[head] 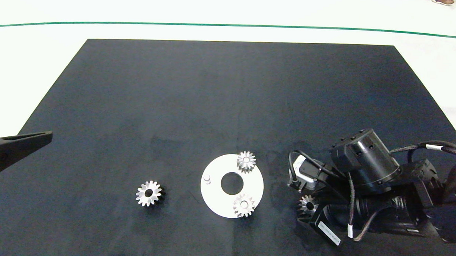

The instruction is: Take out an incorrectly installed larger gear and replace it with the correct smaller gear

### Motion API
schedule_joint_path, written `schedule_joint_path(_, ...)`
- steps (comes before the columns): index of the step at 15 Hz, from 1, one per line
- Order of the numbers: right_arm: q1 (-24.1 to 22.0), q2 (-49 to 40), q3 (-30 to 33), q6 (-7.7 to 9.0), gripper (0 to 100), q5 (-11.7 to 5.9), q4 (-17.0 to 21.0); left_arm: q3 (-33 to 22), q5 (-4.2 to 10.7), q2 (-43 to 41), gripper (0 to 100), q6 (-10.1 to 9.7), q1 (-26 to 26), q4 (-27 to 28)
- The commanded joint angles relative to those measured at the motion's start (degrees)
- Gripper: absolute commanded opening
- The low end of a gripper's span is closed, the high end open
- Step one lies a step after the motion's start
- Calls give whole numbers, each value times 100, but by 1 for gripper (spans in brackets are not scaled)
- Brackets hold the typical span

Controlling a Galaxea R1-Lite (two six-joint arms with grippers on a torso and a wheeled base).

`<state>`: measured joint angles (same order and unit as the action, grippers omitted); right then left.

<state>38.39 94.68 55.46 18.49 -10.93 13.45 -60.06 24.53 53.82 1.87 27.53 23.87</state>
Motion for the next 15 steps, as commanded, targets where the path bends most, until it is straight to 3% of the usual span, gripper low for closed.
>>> schedule_joint_path(1,11,-3,0,14,56,-5,0,-5,8,6,100,-2,-2,12)
schedule_joint_path(15,204,-47,-70,14,29,4,-211,3,17,-47,100,42,7,12)
